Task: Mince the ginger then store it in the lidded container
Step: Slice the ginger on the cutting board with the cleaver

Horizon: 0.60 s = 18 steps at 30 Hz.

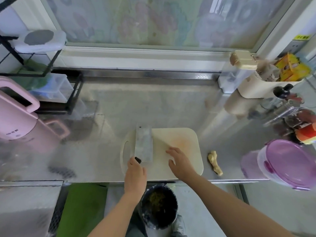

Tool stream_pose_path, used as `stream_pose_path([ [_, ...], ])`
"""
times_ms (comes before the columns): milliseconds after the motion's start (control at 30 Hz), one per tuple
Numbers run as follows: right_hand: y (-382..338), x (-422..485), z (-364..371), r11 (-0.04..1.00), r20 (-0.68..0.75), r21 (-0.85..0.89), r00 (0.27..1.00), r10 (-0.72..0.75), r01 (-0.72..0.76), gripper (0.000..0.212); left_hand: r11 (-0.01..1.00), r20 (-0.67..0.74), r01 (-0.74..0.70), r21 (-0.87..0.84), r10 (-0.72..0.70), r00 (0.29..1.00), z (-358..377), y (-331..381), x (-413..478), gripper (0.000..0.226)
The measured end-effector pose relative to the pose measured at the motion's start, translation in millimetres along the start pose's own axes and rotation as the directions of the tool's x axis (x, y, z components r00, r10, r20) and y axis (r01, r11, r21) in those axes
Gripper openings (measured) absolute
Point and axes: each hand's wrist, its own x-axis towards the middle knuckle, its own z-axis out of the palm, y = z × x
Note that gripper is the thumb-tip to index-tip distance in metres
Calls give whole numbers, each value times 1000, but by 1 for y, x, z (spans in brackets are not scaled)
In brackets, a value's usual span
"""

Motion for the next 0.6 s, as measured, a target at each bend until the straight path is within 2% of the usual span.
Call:
stream_pose_path([
  [67,6,-4,-2,1000,-31,24,999,14,-13,39,999,-18,1,43,0,1000,7,0,0,20],
  [200,19,-12,-14,999,-107,4,993,47,-47,37,951,-39,8,308,4,999,13,-5,2,34],
  [267,29,-15,-25,986,-213,-80,969,127,-147,40,901,-54,20,433,4,999,16,-4,2,36],
  [333,41,-17,-35,933,-284,-160,920,270,-323,49,855,-66,36,517,-2,998,19,-1,2,40],
  [400,50,-21,-42,851,-290,-203,860,419,-484,58,842,-73,43,538,-5,997,24,3,4,47],
  [467,56,-24,-45,800,-264,-191,815,516,-568,59,840,-69,41,541,-4,998,27,7,4,55],
  [600,66,-27,-41,827,-234,-139,829,508,-546,47,857,-36,20,516,-2,999,29,11,6,66],
])
